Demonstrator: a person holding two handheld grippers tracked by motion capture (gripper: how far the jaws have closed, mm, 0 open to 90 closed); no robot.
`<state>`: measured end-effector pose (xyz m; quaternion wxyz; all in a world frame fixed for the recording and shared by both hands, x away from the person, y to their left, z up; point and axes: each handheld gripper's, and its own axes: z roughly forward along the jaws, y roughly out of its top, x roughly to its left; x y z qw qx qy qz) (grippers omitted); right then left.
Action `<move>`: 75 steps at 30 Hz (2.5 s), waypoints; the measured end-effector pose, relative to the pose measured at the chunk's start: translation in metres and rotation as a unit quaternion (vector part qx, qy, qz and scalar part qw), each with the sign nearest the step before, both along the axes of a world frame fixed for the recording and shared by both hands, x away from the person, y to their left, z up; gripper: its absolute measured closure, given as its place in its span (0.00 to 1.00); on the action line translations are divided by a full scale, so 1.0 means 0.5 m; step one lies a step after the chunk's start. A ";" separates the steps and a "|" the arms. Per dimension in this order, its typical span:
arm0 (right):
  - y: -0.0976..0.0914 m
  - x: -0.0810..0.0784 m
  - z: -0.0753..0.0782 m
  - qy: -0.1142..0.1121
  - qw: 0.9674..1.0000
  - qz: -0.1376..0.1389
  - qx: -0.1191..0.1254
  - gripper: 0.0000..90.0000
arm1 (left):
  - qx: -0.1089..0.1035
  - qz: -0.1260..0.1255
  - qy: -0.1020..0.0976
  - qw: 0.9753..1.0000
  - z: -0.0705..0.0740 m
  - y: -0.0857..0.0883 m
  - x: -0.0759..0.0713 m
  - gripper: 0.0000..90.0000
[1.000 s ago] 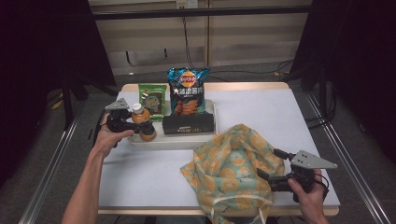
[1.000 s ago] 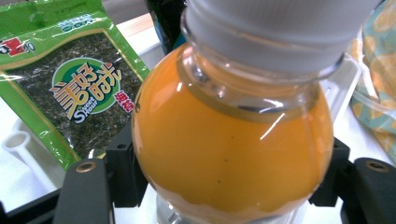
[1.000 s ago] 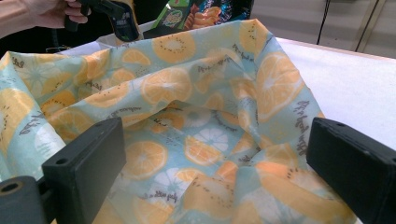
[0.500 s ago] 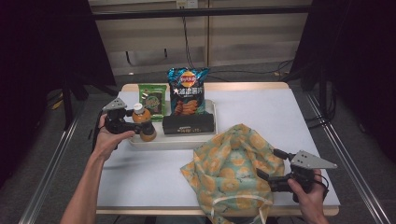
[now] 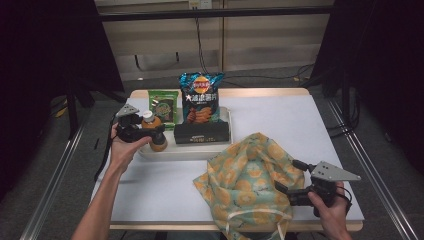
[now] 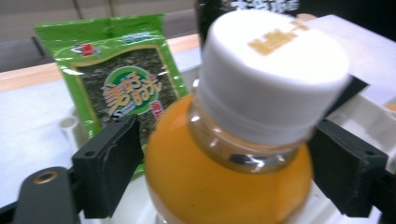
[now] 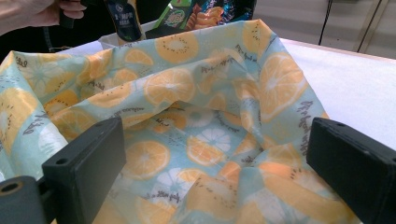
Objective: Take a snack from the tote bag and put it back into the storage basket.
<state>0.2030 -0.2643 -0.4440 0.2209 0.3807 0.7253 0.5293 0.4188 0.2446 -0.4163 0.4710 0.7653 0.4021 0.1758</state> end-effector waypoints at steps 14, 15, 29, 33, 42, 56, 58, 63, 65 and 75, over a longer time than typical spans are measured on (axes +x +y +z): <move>-0.001 0.001 0.000 0.001 1.000 -0.003 0.001 0.04 | 0.012 -0.048 0.006 0.999 0.007 0.006 0.011 0.34; -0.001 0.001 0.000 0.001 1.000 -0.003 0.001 0.04 | 0.010 -0.059 0.006 0.998 0.010 0.008 0.013 0.34; -0.002 0.002 -0.002 0.001 1.000 -0.004 0.002 0.04 | 0.029 -0.183 0.004 0.983 0.037 0.003 0.054 0.33; -0.002 0.002 -0.002 0.003 1.000 -0.003 0.002 0.04 | 0.039 -0.201 0.012 0.979 0.028 -0.002 0.062 0.33; -0.002 0.002 -0.002 0.004 1.000 -0.004 0.002 0.04 | 0.025 -0.205 0.016 0.978 0.007 0.011 0.066 0.33; -0.001 0.002 -0.002 0.003 1.000 -0.002 0.002 0.04 | 0.033 -0.175 0.020 0.984 0.005 0.015 0.062 0.20; 0.000 0.002 -0.001 0.002 1.000 -0.002 0.003 0.04 | 0.032 -0.170 0.019 0.985 0.005 0.018 0.060 0.17; -0.002 0.002 -0.002 0.002 1.000 -0.001 0.003 0.04 | 0.025 -0.153 0.018 0.988 0.004 0.022 0.048 0.11; 0.000 0.001 -0.001 0.002 1.000 -0.003 0.003 0.04 | 0.028 -0.145 0.009 0.989 0.005 0.022 0.040 0.09; -0.001 0.001 0.000 -0.001 1.000 -0.003 0.003 0.04 | 0.019 -0.092 -0.011 0.995 0.023 0.041 0.003 0.03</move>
